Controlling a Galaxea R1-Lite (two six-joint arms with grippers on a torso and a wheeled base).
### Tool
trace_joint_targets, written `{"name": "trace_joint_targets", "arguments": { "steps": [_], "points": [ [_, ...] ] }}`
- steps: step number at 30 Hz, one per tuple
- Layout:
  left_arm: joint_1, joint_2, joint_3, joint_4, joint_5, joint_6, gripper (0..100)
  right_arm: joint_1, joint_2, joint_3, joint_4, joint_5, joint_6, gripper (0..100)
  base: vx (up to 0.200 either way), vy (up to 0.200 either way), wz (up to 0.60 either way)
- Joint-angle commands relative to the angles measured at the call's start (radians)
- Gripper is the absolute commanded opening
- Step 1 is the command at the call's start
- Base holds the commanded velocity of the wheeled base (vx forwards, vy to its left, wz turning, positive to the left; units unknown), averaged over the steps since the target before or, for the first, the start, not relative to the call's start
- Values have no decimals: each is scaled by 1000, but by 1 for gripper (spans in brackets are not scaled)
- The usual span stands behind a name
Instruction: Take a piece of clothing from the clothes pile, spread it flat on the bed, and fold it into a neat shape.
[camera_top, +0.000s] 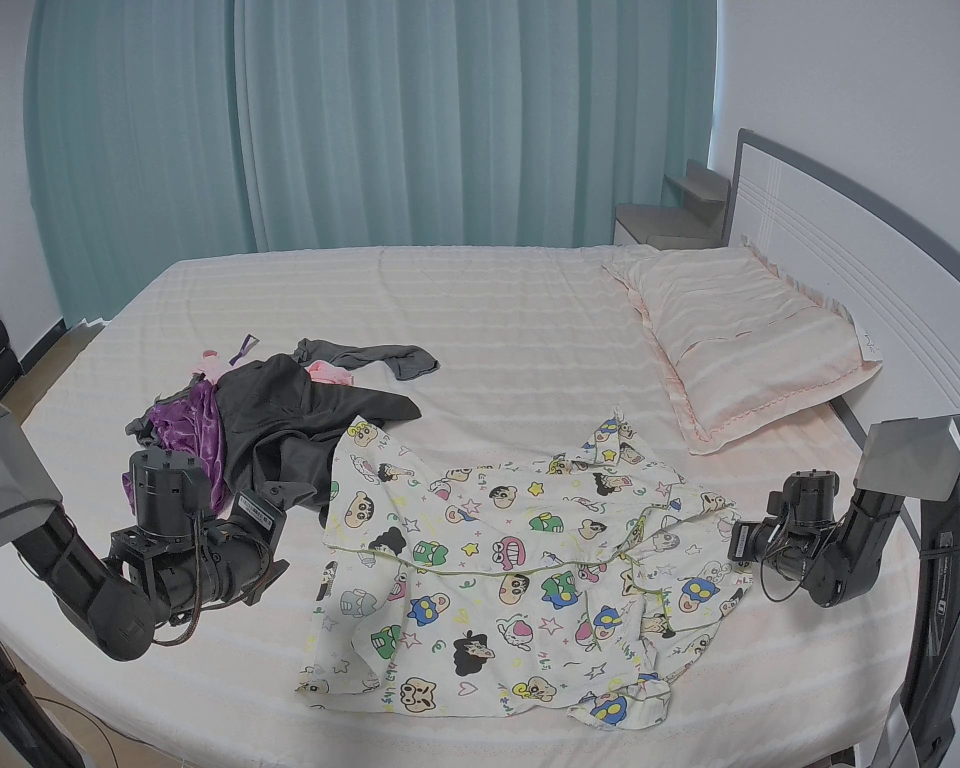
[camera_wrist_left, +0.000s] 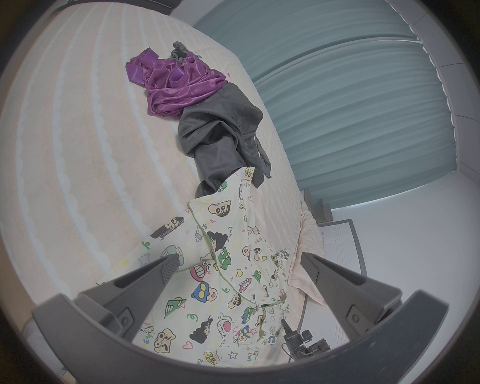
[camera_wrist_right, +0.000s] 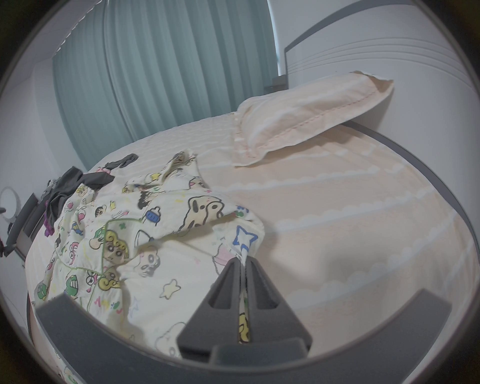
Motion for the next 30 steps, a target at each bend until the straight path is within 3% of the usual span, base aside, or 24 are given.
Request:
{"name": "trace_joint_targets", "arguments": {
  "steps": [1, 19, 20, 25, 30],
  "points": [
    [-10, 5, 2, 0, 2, 0, 100, -66, -4, 3, 0, 1, -3, 0, 0, 0, 0],
    [-28, 19, 8, 0, 2, -3, 100, -143, 13, -33, 0, 4, -5, 0, 0, 0, 0],
    [-30, 19, 10, 0, 2, -3, 100, -144, 13, -33, 1, 4, -5, 100, 0, 0, 0],
    [-49, 19, 27, 0, -1, -4, 100, -137, -15, -5, -26, 9, 21, 100, 0, 0, 0],
    [-65, 19, 45, 0, -5, -4, 100, -117, -93, 89, -102, -2, 149, 100, 0, 0, 0]
  ]
}}
